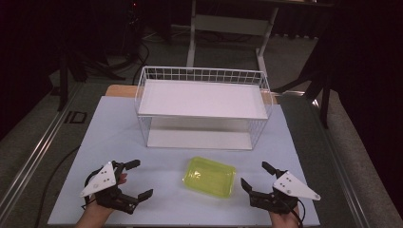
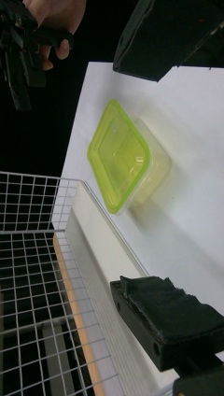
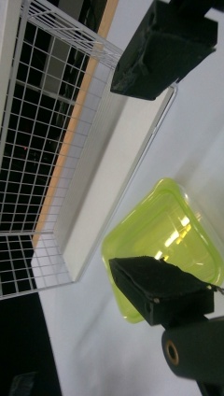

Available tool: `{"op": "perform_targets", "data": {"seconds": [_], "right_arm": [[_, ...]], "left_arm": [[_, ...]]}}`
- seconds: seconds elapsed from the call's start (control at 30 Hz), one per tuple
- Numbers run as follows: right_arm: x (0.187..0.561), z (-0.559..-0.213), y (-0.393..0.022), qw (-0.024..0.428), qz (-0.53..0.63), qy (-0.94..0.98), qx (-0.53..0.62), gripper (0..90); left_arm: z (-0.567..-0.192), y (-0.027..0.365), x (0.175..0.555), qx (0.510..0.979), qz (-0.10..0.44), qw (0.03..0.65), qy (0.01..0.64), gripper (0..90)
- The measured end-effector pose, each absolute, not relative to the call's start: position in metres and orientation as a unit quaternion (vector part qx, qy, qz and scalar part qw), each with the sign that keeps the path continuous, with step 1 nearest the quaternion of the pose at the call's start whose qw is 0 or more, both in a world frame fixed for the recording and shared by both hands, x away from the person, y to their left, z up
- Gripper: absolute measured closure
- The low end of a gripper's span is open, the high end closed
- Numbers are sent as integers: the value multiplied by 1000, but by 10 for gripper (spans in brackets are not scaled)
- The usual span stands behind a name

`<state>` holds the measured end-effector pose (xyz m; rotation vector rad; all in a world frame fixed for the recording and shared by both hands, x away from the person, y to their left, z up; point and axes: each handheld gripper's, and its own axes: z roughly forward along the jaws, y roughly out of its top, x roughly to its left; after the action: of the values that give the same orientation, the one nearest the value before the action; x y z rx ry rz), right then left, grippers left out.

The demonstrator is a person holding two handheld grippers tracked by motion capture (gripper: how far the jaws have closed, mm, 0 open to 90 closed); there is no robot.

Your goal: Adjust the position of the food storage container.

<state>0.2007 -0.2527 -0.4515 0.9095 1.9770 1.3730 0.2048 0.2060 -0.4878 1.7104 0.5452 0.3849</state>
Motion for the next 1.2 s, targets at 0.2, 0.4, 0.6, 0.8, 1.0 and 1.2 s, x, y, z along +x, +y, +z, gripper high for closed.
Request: {"op": "perform_targets", "data": {"seconds": [0.2,0.4,0.6,0.8,1.0,1.2], "right_arm": [[201,-450,-247,260,510,740,352,132],[202,-453,-240,206,519,757,339,160],[201,-459,-236,164,499,786,326,410],[204,-472,-228,123,467,817,314,667],[202,-480,-221,97,446,838,298,900],[199,-496,-208,58,418,866,270,900]], "left_arm": [[-487,205,204,741,169,607,232,7],[-487,205,204,741,168,607,232,7],[-486,204,203,744,169,606,226,7],[-488,202,205,749,167,601,223,7],[-488,200,205,752,166,599,220,7],[-489,198,205,753,166,598,217,7]]}}
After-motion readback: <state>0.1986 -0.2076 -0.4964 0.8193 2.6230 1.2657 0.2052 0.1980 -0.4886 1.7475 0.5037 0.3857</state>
